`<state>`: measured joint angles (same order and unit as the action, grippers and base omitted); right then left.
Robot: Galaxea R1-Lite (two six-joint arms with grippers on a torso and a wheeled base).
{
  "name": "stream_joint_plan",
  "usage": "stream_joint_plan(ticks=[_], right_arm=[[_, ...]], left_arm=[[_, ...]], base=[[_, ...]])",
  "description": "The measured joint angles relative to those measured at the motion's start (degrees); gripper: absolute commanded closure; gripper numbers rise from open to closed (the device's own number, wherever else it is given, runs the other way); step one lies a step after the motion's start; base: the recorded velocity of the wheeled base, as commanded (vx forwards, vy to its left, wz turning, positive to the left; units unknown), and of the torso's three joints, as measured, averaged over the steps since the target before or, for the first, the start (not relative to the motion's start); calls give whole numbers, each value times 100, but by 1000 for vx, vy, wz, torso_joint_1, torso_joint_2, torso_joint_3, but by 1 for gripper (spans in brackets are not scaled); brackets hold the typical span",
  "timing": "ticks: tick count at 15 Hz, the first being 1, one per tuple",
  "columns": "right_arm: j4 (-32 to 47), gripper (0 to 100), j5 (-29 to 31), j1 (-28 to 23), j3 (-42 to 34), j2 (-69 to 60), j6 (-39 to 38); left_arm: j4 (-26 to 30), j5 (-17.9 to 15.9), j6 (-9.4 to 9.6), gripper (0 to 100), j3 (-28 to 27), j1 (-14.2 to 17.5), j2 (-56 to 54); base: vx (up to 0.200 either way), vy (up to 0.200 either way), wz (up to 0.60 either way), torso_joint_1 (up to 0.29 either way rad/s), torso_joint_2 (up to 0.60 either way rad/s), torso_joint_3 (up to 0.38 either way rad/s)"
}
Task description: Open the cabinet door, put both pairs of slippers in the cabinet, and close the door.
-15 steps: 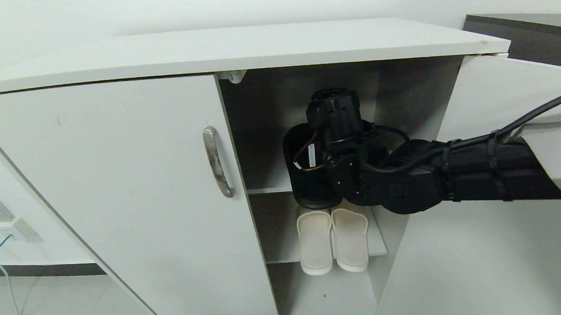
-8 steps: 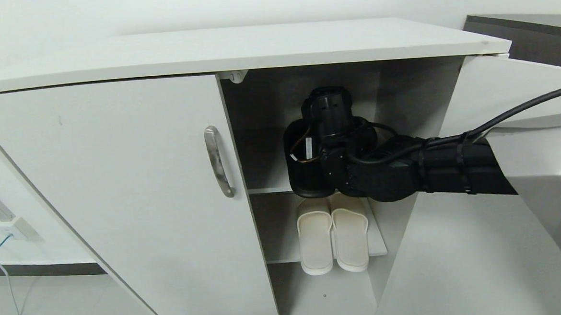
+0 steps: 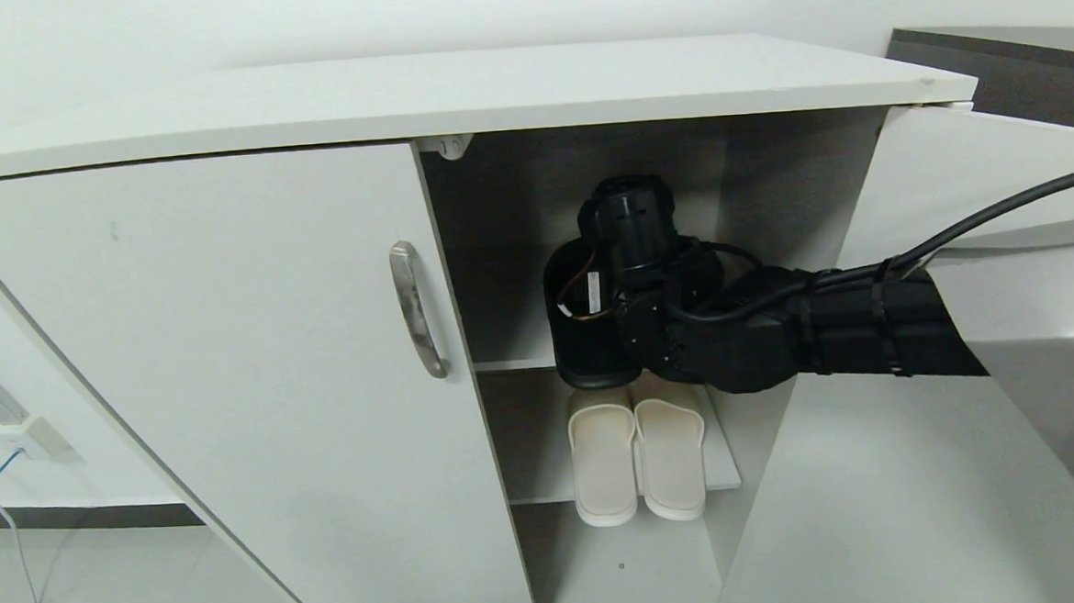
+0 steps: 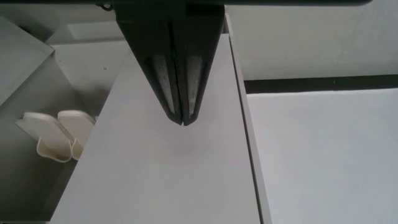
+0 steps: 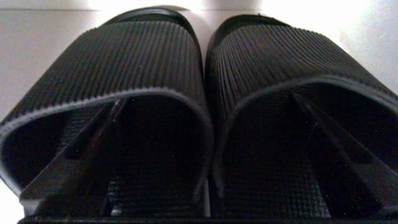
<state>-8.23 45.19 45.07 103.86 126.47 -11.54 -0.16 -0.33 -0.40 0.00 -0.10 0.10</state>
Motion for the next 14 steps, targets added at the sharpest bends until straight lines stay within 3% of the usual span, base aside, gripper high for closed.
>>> stream_joint_plan(ticks=[5,14], right_arm=[[-2,0,10,197,-644,-456,-85],[-474,0,-35,931,-2939,-2128,-183]], left_arm=[[0,0,-9,100,0,0,0],[0,-10,-4,100,0,0,0]], base=[[0,0,0,0,0,0],[0,0,0,0,0,0]])
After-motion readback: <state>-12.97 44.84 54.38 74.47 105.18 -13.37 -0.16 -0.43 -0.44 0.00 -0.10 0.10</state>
